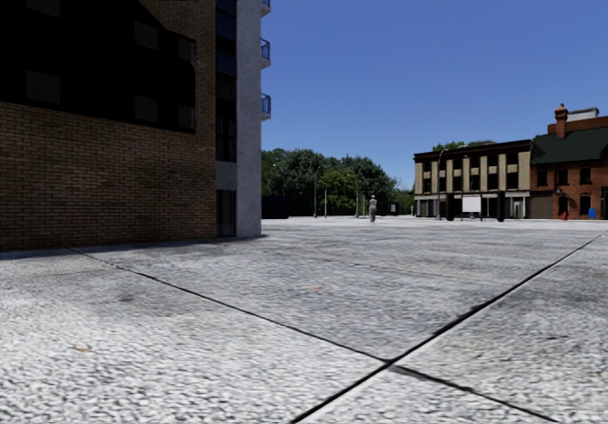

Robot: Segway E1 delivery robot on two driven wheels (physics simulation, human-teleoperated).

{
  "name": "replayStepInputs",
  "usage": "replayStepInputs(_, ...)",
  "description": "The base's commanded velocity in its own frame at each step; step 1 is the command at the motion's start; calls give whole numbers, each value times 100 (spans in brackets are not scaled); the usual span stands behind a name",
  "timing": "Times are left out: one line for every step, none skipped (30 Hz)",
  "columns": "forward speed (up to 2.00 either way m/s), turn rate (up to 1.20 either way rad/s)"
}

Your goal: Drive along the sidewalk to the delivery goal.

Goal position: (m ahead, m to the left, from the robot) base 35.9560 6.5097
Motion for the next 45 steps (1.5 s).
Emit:
replayStepInputs(200, 0)
replayStepInputs(200, 0)
replayStepInputs(200, 0)
replayStepInputs(200, 0)
replayStepInputs(200, 0)
replayStepInputs(200, 0)
replayStepInputs(200, 0)
replayStepInputs(200, 0)
replayStepInputs(200, 0)
replayStepInputs(200, 0)
replayStepInputs(200, 0)
replayStepInputs(200, 0)
replayStepInputs(200, 0)
replayStepInputs(200, 0)
replayStepInputs(200, 0)
replayStepInputs(200, 0)
replayStepInputs(200, 0)
replayStepInputs(200, 0)
replayStepInputs(200, 0)
replayStepInputs(200, 0)
replayStepInputs(200, 0)
replayStepInputs(200, 0)
replayStepInputs(200, 0)
replayStepInputs(200, 0)
replayStepInputs(200, 0)
replayStepInputs(200, 0)
replayStepInputs(200, 0)
replayStepInputs(200, 0)
replayStepInputs(200, 0)
replayStepInputs(200, 0)
replayStepInputs(200, 0)
replayStepInputs(200, 0)
replayStepInputs(200, 0)
replayStepInputs(200, 0)
replayStepInputs(200, 0)
replayStepInputs(200, 0)
replayStepInputs(200, 0)
replayStepInputs(200, 0)
replayStepInputs(200, 0)
replayStepInputs(200, 0)
replayStepInputs(200, 0)
replayStepInputs(200, 0)
replayStepInputs(200, 0)
replayStepInputs(200, 0)
replayStepInputs(200, 0)
